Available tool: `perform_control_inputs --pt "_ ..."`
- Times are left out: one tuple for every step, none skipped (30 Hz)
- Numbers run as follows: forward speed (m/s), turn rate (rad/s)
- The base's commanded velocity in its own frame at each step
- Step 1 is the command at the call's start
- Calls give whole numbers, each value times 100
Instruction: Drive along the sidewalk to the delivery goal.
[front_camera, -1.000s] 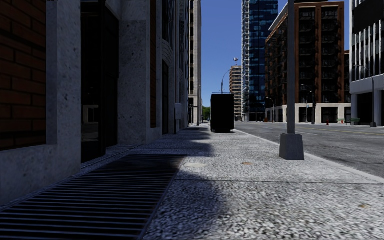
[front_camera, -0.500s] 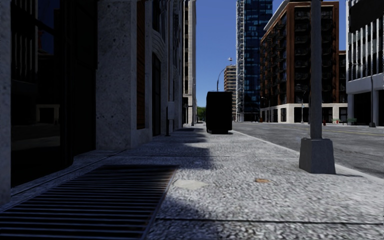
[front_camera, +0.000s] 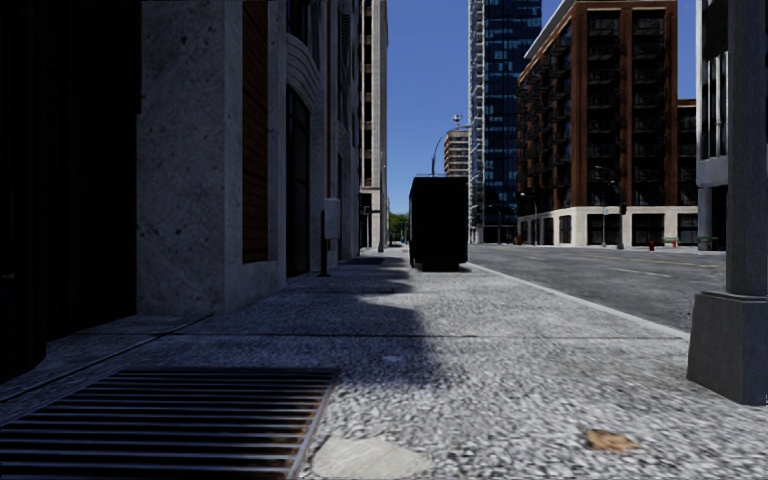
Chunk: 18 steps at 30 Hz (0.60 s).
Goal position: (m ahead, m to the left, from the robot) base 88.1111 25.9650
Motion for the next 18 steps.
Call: perform_control_inputs --pt "200 0" --pt "200 0" --pt "200 0" --pt "200 0" --pt "200 0" --pt "200 0" --pt "200 0" --pt "200 0" --pt "200 0" --pt "200 0" --pt "200 0" --pt "200 0" --pt "200 0" --pt "200 0" --pt "200 0" --pt "200 0" --pt "200 0" --pt "200 0"
